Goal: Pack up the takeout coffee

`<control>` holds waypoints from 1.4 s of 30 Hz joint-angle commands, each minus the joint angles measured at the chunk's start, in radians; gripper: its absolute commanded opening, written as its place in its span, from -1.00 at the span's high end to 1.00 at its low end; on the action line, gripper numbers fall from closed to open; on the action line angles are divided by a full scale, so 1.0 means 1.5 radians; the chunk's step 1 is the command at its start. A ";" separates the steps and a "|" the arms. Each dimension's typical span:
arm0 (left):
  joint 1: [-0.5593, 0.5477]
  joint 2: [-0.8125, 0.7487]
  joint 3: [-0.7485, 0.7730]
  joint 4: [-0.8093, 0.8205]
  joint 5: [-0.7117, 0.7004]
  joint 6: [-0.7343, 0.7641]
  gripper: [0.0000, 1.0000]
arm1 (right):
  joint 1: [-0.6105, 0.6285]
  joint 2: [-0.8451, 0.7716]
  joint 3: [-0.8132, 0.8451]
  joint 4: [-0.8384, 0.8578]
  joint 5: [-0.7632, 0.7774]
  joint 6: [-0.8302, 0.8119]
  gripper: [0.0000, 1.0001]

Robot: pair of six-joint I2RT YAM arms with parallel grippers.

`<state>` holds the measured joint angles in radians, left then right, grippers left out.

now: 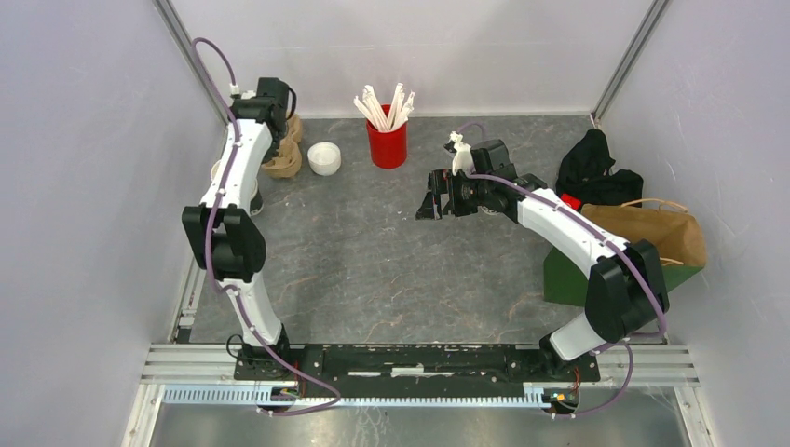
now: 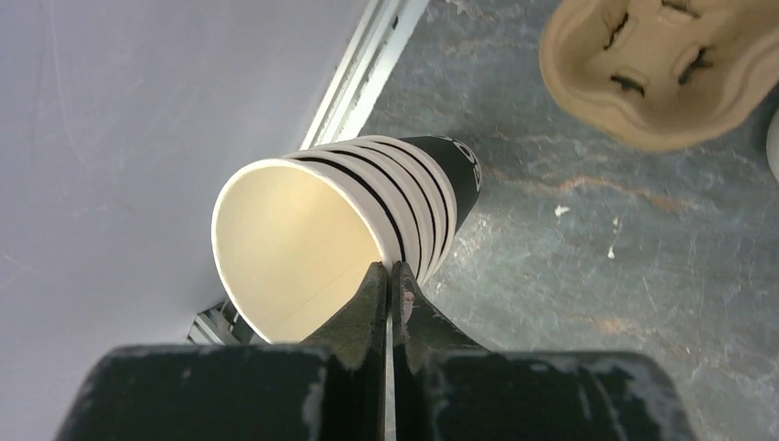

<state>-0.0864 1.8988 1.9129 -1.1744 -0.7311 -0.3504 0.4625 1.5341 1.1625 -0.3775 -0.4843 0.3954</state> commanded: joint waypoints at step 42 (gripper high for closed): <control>0.102 -0.101 -0.026 0.051 0.114 0.011 0.96 | -0.002 0.003 0.010 0.021 -0.019 -0.014 -0.96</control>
<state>0.0654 1.8172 1.8774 -1.1507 -0.4900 -0.3386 0.4625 1.5360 1.1625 -0.3771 -0.4969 0.3912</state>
